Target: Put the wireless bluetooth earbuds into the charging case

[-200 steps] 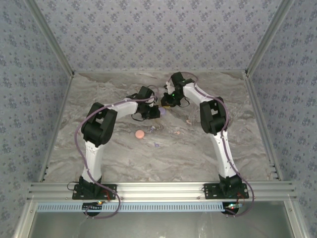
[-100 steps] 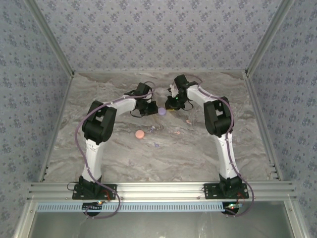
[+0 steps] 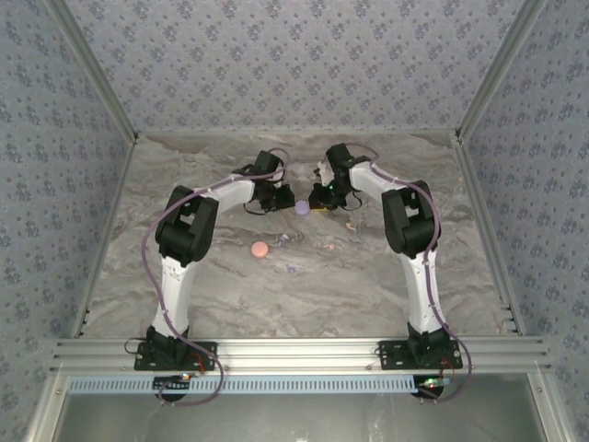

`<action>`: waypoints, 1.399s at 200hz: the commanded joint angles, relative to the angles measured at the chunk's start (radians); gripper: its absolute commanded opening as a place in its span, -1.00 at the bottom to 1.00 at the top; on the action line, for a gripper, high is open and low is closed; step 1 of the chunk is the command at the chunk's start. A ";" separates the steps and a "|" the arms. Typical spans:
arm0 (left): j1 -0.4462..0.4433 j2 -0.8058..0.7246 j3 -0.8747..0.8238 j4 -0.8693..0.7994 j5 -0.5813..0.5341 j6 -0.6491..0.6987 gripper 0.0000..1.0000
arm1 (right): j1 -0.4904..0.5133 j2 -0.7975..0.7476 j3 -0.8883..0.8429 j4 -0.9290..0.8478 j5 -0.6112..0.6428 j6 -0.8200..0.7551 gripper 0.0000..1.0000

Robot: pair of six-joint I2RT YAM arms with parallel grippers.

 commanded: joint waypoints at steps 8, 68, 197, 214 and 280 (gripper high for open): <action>0.012 0.053 0.029 -0.024 -0.044 0.004 -0.58 | 0.008 -0.055 -0.044 -0.026 -0.016 -0.022 -0.58; 0.027 0.030 0.027 -0.061 -0.083 0.015 -0.56 | -0.024 -0.116 -0.100 -0.003 0.021 0.002 -0.54; 0.092 -0.132 -0.217 0.199 0.216 -0.045 -0.02 | -0.027 -0.115 -0.150 0.181 -0.138 0.225 -0.27; 0.092 -0.120 -0.210 0.197 0.238 -0.045 0.00 | -0.022 -0.104 -0.147 0.179 -0.138 0.228 -0.28; 0.079 -0.081 -0.179 0.184 0.278 -0.038 0.00 | -0.017 -0.074 -0.139 0.179 -0.145 0.236 -0.37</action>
